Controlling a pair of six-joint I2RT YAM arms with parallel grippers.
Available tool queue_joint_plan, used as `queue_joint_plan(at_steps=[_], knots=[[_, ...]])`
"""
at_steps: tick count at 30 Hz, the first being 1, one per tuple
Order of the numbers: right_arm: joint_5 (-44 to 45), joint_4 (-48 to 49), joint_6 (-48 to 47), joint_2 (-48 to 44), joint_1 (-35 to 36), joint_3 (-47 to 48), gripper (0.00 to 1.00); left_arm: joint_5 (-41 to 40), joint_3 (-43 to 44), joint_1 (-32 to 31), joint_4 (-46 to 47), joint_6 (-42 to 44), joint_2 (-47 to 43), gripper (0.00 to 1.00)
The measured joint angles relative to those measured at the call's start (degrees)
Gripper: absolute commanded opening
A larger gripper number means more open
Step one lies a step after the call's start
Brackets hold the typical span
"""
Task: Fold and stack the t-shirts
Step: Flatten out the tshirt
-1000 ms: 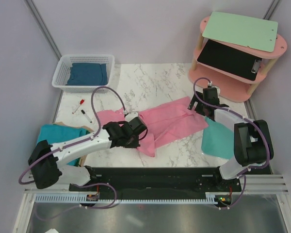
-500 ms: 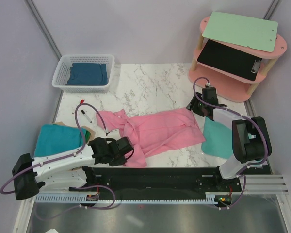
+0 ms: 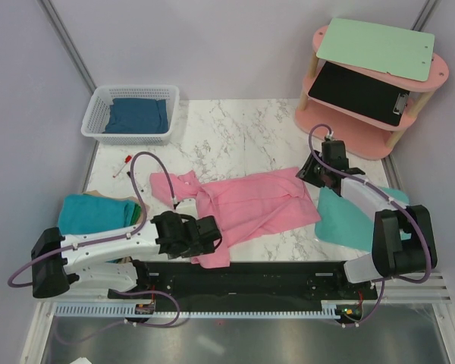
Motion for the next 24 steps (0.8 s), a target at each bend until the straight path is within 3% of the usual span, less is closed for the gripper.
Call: queue_joint_plan(at_steps=[8,24], knots=[[-0.11,-2.84,-0.09,-0.07,0.00,-3.13,0.40,-3.65,4.74,0.00,-1.29,0.17,5.49,0.92],[0.98,-2.16,-0.68,4.00,0.00,-4.83,0.36,-7.30,6.03,-0.04,-3.17,0.22,5.31,0.98]])
